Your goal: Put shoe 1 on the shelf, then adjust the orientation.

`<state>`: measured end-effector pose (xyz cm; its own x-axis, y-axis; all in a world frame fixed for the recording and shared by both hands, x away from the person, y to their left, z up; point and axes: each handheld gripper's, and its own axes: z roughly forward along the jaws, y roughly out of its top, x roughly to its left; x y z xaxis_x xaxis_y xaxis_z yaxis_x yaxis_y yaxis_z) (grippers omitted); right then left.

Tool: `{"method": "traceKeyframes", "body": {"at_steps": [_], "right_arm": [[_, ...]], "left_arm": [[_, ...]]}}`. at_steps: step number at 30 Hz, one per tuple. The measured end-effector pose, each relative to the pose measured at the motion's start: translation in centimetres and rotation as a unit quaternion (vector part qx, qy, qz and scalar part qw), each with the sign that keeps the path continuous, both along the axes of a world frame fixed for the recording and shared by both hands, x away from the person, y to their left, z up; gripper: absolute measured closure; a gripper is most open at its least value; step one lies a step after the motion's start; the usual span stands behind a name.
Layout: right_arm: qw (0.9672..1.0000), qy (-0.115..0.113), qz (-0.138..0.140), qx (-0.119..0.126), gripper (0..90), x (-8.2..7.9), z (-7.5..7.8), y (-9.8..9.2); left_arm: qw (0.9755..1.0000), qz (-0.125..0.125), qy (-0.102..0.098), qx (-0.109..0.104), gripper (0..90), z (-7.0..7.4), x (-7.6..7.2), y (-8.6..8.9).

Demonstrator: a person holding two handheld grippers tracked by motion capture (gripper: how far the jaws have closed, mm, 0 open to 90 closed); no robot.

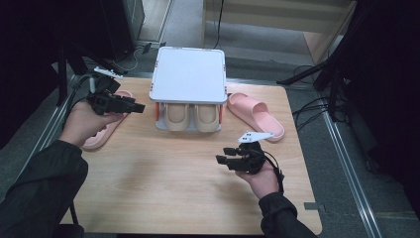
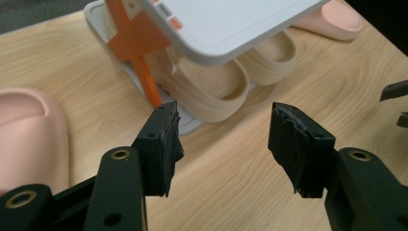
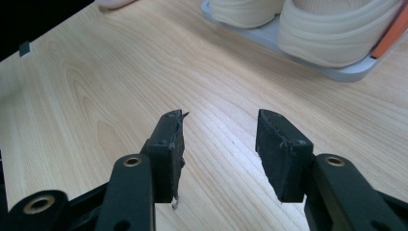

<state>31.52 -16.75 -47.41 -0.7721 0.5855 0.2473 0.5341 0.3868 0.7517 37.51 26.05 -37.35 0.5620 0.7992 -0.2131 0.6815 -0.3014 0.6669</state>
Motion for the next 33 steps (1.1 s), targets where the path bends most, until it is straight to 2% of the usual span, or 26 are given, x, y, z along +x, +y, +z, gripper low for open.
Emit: {"method": "traceKeyframes", "body": {"at_steps": [6, 12, 16, 19, 21, 22, 23, 26, 27, 31, 33], "right_arm": [[0.9999, 0.010, 0.004, 0.012, 53.5, 0.3, -0.3, 0.1], [0.9999, 0.004, 0.007, 0.015, 53.5, 0.7, -0.3, 0.4], [0.9999, 0.009, 0.006, 0.012, 53.6, 1.0, -0.4, 0.5], [0.9998, 0.010, 0.007, 0.014, 53.6, 1.3, -0.4, 0.6], [0.9999, 0.011, 0.007, 0.011, 53.6, 1.4, -0.5, 0.7], [0.9998, 0.016, 0.007, 0.010, 53.5, 1.5, -0.7, 0.8], [0.9998, 0.015, 0.008, 0.009, 53.6, 1.5, -0.7, 0.9], [0.9998, 0.014, 0.011, 0.010, 53.5, 1.5, -0.6, 1.0], [0.9998, 0.013, 0.011, 0.010, 53.5, 1.5, -0.6, 1.0], [0.9998, 0.013, 0.007, 0.013, 53.5, 1.5, -0.5, 0.9], [0.9998, 0.012, 0.005, 0.016, 53.5, 1.5, -0.4, 0.8]], "left_arm": [[0.9999, 0.016, 0.003, 0.003, 43.1, -1.4, -0.5, 1.4], [0.9994, 0.033, 0.006, 0.003, 44.7, -2.8, -0.5, 2.4], [0.9985, 0.052, 0.014, -0.004, 46.1, -4.2, -0.2, 3.5], [0.9977, 0.065, 0.021, 0.005, 46.3, -5.6, 0.1, 4.8], [0.9975, 0.067, 0.023, 0.005, 46.4, -5.8, 0.3, 5.1], [0.9972, 0.070, 0.025, -0.001, 46.7, -6.1, 0.5, 5.6], [0.9964, 0.080, 0.027, -0.005, 46.8, -6.4, 0.7, 6.2], [0.9955, 0.090, 0.030, -0.006, 47.6, -6.9, 1.0, 7.0], [0.9944, 0.099, 0.035, -0.008, 47.7, -7.4, 1.4, 7.8], [0.9930, 0.110, 0.042, -0.007, 48.7, -8.3, 2.2, 8.8], [0.9913, 0.120, 0.052, -0.006, 49.0, -9.2, 2.9, 9.5]]}}
